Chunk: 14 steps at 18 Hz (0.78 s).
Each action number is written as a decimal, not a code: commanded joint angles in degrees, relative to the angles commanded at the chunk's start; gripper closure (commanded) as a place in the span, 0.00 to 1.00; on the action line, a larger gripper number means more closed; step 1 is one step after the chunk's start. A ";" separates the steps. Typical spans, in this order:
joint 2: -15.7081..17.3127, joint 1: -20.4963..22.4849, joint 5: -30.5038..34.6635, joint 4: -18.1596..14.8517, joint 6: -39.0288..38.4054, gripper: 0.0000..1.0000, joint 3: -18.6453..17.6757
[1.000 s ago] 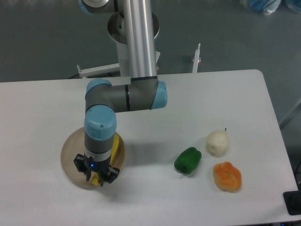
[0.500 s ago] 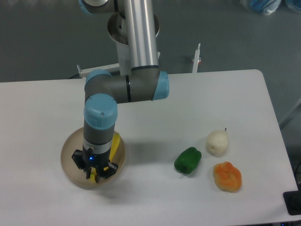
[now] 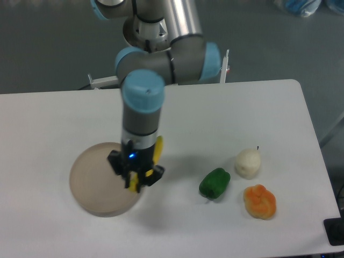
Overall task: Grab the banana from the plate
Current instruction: 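Lift the held banana up off the plate toward the green pepper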
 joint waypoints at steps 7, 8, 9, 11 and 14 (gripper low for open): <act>2.99 7.56 0.96 -6.95 12.49 1.00 -0.09; 3.51 8.62 1.66 -7.04 13.89 1.00 -0.26; 3.60 9.50 2.28 -7.13 15.39 1.00 -0.44; 3.61 10.73 2.90 -7.74 19.33 1.00 -0.44; 3.61 13.10 7.55 -9.06 29.44 1.00 -0.70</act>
